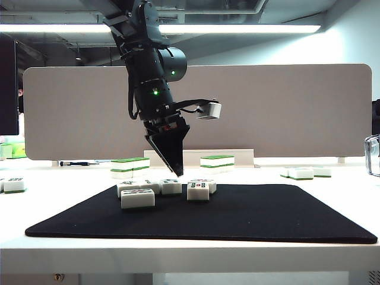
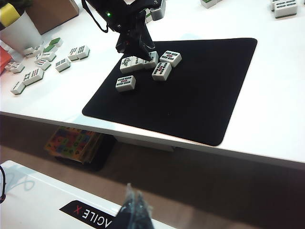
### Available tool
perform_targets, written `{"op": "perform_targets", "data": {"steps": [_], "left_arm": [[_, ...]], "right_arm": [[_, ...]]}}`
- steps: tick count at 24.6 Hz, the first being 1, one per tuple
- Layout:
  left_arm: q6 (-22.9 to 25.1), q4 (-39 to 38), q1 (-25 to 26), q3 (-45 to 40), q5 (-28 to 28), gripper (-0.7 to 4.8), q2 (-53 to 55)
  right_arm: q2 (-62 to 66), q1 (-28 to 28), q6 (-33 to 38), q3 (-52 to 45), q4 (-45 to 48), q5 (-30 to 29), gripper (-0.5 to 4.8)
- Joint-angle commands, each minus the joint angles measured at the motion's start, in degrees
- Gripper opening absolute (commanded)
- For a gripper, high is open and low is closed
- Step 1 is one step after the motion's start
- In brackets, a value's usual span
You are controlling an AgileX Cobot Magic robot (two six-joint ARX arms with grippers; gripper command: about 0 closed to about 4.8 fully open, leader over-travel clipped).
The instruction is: Align six mahjong tiles in a row on the table.
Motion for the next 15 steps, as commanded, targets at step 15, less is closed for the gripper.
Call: {"op": "perform_targets", "data": {"steps": [15], "left_arm": [[0.1, -0.8, 0.0, 0.1, -0.9, 2.68, 1.2]], "right_arm": [[-0.7, 0.1, -0.1, 0.2, 0.5, 0.1, -0.01]]}}
